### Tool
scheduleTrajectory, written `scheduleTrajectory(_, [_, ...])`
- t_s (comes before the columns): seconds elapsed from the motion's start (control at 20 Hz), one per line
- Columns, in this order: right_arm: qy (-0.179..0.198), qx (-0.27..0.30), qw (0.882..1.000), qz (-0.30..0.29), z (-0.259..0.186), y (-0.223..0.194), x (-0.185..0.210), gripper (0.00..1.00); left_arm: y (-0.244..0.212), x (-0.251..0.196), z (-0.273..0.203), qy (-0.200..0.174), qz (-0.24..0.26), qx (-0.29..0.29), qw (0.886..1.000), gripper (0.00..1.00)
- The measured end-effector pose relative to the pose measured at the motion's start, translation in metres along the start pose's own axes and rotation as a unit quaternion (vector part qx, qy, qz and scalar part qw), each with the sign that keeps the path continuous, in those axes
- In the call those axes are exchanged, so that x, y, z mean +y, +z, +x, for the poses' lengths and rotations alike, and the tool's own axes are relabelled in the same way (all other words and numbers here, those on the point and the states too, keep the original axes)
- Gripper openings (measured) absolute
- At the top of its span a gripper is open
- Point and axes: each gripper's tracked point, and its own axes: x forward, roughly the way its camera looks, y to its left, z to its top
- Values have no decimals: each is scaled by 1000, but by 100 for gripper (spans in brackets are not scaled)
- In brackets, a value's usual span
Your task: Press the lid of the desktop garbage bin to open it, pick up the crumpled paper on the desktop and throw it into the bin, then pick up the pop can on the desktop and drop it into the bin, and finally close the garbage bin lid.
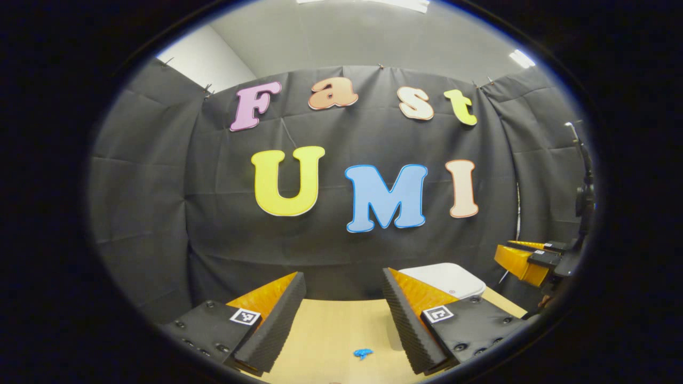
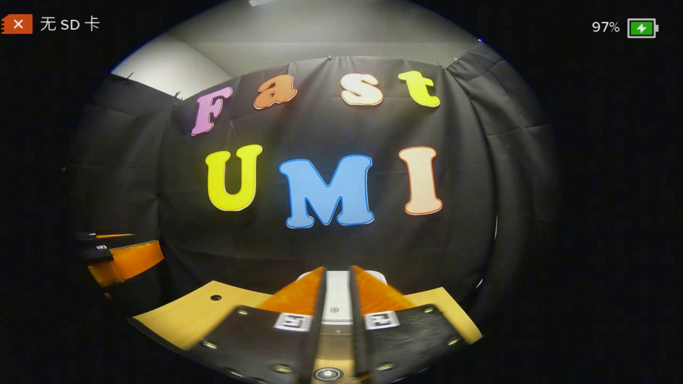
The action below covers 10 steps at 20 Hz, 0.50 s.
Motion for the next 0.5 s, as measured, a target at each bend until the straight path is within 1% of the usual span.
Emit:
scheduleTrajectory(0.05, [5, -2, 1000, 1, -1, 3, 2, 7, 0, 0, 0, 1, 0, 0, 1000, 94])
scheduleTrajectory(0.35, [29, 14, 999, -3, 14, -9, 15, 7, 2, 2, 5, 3, 0, -2, 1000, 94])
scheduleTrajectory(0.5, [36, 35, 999, -6, 29, -23, 20, 7, 3, 1, 3, 0, 2, -4, 1000, 94])
